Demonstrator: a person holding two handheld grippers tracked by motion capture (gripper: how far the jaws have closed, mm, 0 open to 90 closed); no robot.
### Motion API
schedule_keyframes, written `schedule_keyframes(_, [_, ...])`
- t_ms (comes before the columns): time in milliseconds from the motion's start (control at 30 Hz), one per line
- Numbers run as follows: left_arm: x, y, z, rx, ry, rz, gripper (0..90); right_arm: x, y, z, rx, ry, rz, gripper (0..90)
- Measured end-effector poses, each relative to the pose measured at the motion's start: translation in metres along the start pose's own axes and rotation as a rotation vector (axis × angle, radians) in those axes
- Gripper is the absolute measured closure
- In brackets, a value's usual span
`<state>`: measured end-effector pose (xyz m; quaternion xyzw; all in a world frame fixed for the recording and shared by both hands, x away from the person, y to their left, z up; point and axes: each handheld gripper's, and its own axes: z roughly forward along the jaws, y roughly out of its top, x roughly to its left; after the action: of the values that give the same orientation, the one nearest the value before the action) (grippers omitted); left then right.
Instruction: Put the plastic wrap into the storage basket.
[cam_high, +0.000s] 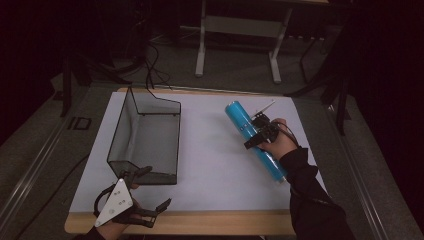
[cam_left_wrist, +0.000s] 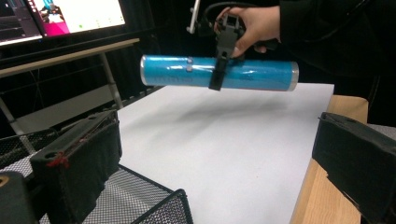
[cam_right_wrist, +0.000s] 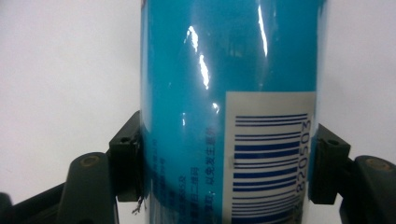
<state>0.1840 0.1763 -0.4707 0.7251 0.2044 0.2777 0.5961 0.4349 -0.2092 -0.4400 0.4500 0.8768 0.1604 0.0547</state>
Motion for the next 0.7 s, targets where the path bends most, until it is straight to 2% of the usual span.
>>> schedule_keyframes(233, [0.0, 0.0, 0.0, -0.003, 0.001, -0.003, 2.0, 0.013, 0.015, -0.019, -0.087, 0.013, 0.009, 31.7])
schedule_keyframes(367, [0.0, 0.0, 0.0, -0.004, 0.003, -0.003, 2.0, 0.023, 0.023, -0.024, -0.113, 0.015, 0.002, 31.7])
schedule_keyframes(467, [0.001, 0.0, 0.0, -0.011, 0.007, -0.01, 2.0, 0.036, 0.035, -0.029, -0.147, 0.005, -0.015, 31.7])
schedule_keyframes(567, [0.001, 0.0, -0.001, -0.014, 0.007, -0.013, 2.0, 0.043, 0.043, -0.034, -0.174, 0.019, -0.008, 31.7])
schedule_keyframes(600, [0.001, 0.0, -0.001, -0.016, 0.006, -0.011, 2.0, 0.05, 0.05, -0.037, -0.2, 0.013, -0.005, 31.6])
schedule_keyframes(700, [0.0, 0.0, -0.001, -0.016, 0.009, -0.007, 2.0, 0.06, 0.059, -0.04, -0.237, 0.02, 0.004, 31.7])
